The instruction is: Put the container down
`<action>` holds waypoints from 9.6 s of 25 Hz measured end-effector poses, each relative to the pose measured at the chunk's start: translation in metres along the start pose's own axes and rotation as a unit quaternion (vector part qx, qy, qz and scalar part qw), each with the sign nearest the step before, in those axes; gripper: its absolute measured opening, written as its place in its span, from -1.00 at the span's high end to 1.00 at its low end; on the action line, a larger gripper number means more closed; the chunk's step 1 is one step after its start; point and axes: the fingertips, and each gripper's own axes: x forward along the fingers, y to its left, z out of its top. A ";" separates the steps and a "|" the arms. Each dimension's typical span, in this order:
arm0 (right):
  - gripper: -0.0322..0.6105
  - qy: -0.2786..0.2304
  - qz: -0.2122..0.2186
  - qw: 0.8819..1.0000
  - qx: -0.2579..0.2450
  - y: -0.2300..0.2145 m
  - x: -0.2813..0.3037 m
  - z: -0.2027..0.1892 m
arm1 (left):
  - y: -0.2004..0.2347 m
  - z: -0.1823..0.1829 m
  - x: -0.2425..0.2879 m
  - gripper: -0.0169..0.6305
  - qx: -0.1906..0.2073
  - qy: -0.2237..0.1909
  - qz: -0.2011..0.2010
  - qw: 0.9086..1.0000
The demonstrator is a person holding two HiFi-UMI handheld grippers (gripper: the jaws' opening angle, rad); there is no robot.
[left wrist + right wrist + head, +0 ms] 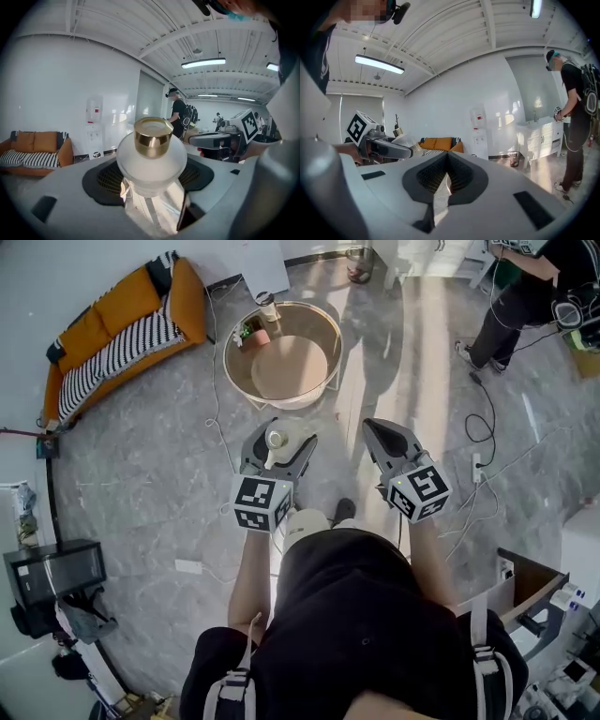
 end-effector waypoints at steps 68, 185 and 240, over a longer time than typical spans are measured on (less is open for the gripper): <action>0.89 0.035 -0.055 0.997 0.034 -0.171 0.241 0.052 | 0.180 0.043 0.222 -0.09 0.018 0.028 -0.012 0.999; 0.89 0.259 0.112 0.958 0.045 -0.353 0.544 -0.267 | 0.456 -0.357 0.610 -0.09 -0.087 0.152 0.204 0.963; 0.89 0.231 0.140 0.963 0.016 -0.345 0.510 -0.167 | 0.432 -0.259 0.564 -0.09 -0.061 0.152 0.240 0.957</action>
